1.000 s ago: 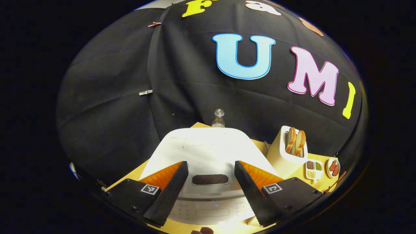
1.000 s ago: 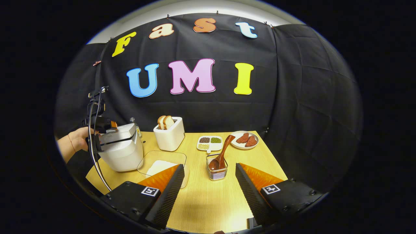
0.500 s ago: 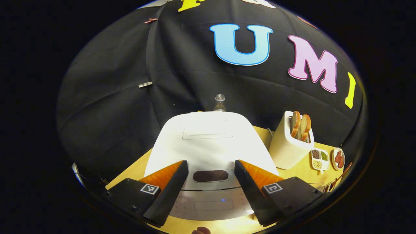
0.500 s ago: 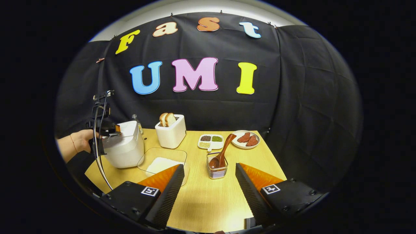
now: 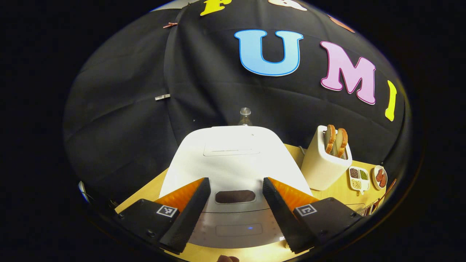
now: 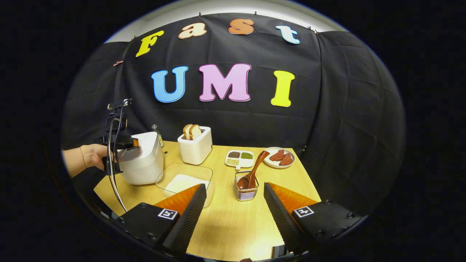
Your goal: Close the left gripper, press the button to open the rice cooker; take a wooden spoon from the chopstick holder with the right hand, scoop a spoonful of rice and pour it into the rice cooker, then put the wooden spoon back into the chopstick holder.
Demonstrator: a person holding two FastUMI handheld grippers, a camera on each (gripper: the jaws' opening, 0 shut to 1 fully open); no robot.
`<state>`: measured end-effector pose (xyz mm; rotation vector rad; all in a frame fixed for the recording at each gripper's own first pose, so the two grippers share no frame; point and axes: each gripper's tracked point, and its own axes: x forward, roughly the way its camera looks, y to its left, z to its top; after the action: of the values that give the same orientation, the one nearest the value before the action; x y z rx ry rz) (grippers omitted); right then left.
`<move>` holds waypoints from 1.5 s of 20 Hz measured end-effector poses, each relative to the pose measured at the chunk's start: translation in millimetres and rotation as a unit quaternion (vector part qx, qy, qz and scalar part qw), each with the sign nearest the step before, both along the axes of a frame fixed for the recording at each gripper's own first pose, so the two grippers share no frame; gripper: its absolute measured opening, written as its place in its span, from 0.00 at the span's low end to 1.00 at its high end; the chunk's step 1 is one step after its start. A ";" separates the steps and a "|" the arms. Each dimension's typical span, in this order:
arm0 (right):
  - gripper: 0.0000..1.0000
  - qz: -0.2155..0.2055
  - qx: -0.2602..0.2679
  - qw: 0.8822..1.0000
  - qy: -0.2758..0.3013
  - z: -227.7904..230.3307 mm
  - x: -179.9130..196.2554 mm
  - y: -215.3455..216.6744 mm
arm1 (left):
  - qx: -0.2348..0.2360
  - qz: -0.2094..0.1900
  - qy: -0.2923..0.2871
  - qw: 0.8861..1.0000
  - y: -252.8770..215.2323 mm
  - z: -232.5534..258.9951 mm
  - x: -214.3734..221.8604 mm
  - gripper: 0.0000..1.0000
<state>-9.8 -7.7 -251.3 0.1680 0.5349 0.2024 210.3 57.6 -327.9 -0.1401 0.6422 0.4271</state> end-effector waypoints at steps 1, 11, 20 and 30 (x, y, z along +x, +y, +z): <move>0.99 0.000 0.001 1.000 -0.001 0.3 0.1 0.8 | 0.006 -0.002 -0.001 1.000 0.6 1.9 1.3 1.00; 0.99 0.013 0.004 1.000 -0.021 13.4 1.0 8.6 | -0.020 -0.034 -0.075 0.996 6.0 41.2 -8.9 0.97; 0.99 0.026 0.013 0.998 -0.060 42.9 20.6 18.9 | -0.024 -0.095 -0.192 0.977 -6.8 127.5 -45.1 0.98; 0.99 0.017 0.016 0.993 -0.112 84.8 33.5 20.8 | -0.030 -0.151 -0.258 0.954 -29.9 194.1 -109.4 0.98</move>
<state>23.8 13.2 -166.5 0.1645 0.3109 0.2589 100.9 27.7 -133.8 -0.1987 0.1529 0.0650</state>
